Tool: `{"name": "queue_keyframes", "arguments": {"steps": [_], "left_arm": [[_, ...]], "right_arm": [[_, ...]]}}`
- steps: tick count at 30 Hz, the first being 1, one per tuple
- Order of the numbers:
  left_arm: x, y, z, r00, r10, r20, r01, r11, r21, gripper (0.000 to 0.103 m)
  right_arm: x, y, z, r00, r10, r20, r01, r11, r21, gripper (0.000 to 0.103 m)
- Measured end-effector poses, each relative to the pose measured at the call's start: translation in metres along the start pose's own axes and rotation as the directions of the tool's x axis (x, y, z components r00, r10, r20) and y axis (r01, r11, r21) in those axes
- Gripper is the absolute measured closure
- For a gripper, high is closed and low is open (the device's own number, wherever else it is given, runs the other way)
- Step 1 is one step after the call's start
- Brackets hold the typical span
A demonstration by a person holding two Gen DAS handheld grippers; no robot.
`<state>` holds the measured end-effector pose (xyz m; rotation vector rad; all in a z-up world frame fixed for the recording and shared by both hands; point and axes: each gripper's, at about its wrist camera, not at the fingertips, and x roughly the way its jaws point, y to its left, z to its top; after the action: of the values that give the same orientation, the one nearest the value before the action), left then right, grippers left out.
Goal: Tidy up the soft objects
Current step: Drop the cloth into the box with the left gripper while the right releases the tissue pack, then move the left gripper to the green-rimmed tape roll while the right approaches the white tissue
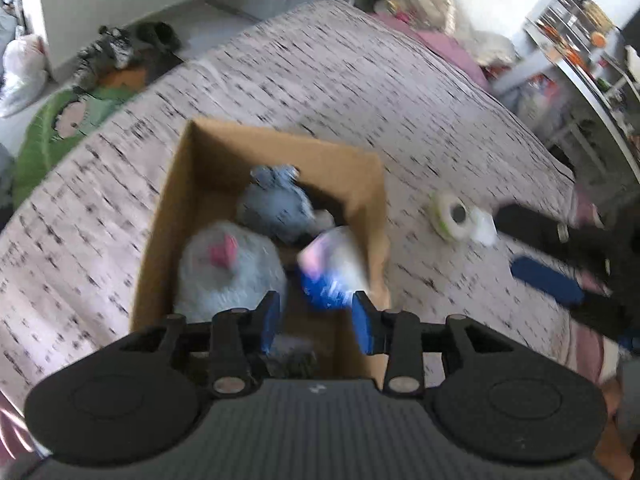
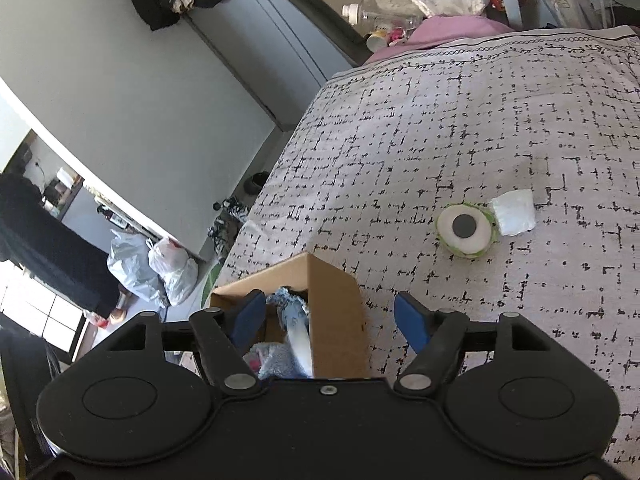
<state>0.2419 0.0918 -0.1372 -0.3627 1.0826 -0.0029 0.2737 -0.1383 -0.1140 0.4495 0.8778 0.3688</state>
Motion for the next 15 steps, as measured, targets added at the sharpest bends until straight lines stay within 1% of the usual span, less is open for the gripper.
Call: {"name": "queue_keyframes", "arguments": {"steps": [2,6,15], "left_arm": [[-0.002,-0.007,-0.006,1.0,0.015,0.005,-0.015,1.0,0.023,0.065],[-0.005,-0.015,-0.011,1.0,0.011,0.008,-0.011,1.0,0.026,0.065],[-0.019,-0.041,-0.005,0.998,0.017,0.059,-0.02,0.998,0.058,0.065]], "right_arm": [[-0.003,-0.003,0.0,1.0,0.004,0.004,-0.004,1.0,0.008,0.032],[-0.01,-0.008,0.002,1.0,0.01,0.014,-0.01,1.0,0.02,0.032],[-0.029,-0.033,0.01,0.999,-0.017,0.047,0.014,0.998,0.06,0.032]]}}
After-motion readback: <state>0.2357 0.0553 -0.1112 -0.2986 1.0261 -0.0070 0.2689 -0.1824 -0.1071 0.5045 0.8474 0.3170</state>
